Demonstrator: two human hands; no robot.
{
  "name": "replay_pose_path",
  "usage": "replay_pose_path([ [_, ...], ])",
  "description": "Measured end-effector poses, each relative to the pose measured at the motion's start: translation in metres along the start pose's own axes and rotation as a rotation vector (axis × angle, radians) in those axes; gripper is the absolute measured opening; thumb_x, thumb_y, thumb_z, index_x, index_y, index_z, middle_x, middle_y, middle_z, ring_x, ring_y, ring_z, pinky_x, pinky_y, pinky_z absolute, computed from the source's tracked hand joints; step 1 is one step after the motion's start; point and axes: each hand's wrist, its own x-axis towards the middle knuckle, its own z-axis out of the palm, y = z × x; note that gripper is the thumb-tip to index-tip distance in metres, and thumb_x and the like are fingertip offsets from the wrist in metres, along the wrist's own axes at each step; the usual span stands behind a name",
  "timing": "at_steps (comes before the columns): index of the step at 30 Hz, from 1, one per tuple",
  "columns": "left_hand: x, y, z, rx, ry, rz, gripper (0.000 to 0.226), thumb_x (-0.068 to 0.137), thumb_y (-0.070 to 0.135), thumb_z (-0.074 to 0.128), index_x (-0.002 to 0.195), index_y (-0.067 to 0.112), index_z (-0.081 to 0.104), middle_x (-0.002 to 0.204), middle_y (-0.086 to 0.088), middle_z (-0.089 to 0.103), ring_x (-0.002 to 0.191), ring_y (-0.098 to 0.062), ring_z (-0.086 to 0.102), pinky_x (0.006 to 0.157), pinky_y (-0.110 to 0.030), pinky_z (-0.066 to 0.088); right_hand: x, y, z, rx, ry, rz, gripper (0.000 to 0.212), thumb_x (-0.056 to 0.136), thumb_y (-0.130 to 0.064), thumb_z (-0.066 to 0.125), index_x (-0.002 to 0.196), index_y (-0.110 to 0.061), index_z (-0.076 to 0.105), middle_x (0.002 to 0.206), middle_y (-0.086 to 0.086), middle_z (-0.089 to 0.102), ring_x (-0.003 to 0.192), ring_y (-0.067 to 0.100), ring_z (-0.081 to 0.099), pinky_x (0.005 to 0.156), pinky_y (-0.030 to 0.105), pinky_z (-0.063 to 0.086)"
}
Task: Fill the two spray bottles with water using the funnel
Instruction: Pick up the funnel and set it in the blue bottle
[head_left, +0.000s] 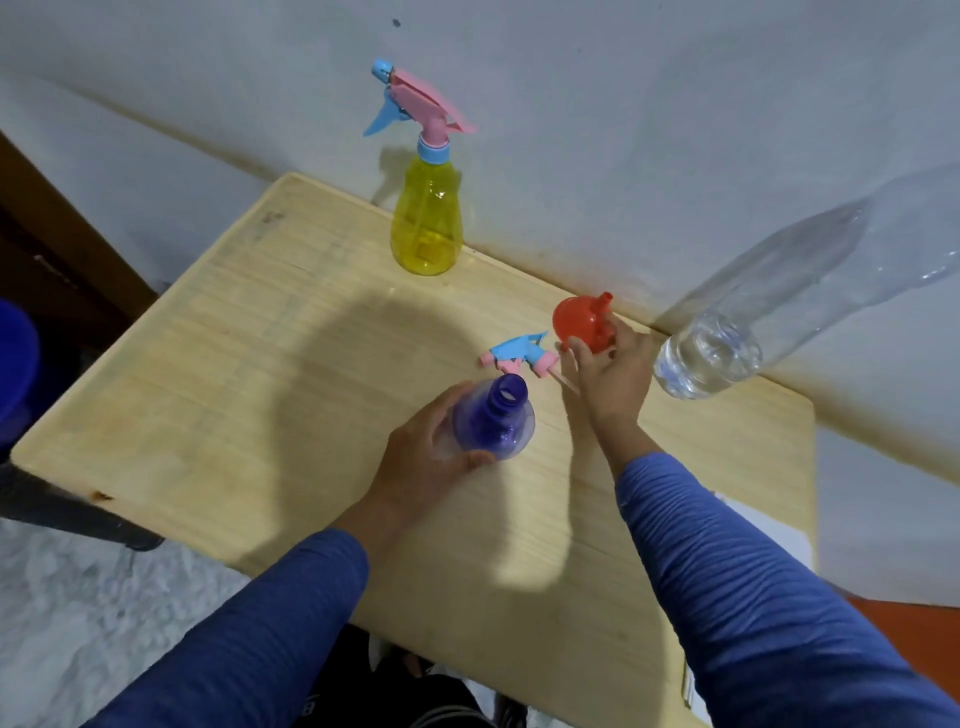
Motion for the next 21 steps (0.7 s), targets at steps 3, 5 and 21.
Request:
replay_pose_path([
  [3, 0.002, -0.002, 0.001, 0.004, 0.006, -0.009, 0.072, 0.063, 0.029, 0.085, 0.115, 0.055, 0.042, 0.107, 0.046, 0.053, 0.103, 0.021, 0.050, 0.085, 0.000, 0.036, 0.018, 0.003, 0.003, -0.030, -0.048, 0.149, 0.083, 0.075, -0.039, 0.075, 0.143, -0.017, 0.034, 0.136, 0.014, 0.033, 0.123, 0.028, 0.044, 0.101, 0.030, 0.036],
  [5, 0.003, -0.003, 0.001, 0.006, 0.005, -0.012, 0.073, 0.063, 0.030, 0.085, 0.117, 0.053, 0.042, 0.111, 0.039, 0.053, 0.104, 0.021, 0.049, 0.087, -0.001, 0.037, 0.025, 0.007, 0.008, -0.067, -0.109, 0.194, 0.091, 0.073, -0.044, 0.075, 0.146, -0.018, 0.027, 0.139, 0.015, 0.028, 0.128, 0.030, 0.039, 0.107, 0.035, 0.034],
  [21, 0.005, -0.009, 0.001, 0.025, 0.002, 0.037, 0.077, 0.063, 0.027, 0.085, 0.127, 0.041, 0.044, 0.126, 0.022, 0.052, 0.113, 0.010, 0.050, 0.095, -0.007, 0.039, 0.023, -0.012, -0.020, 0.180, -0.111, 0.112, 0.078, 0.069, -0.017, 0.081, 0.137, -0.015, 0.043, 0.128, 0.004, 0.053, 0.106, 0.013, 0.050, 0.091, 0.025, 0.043],
])
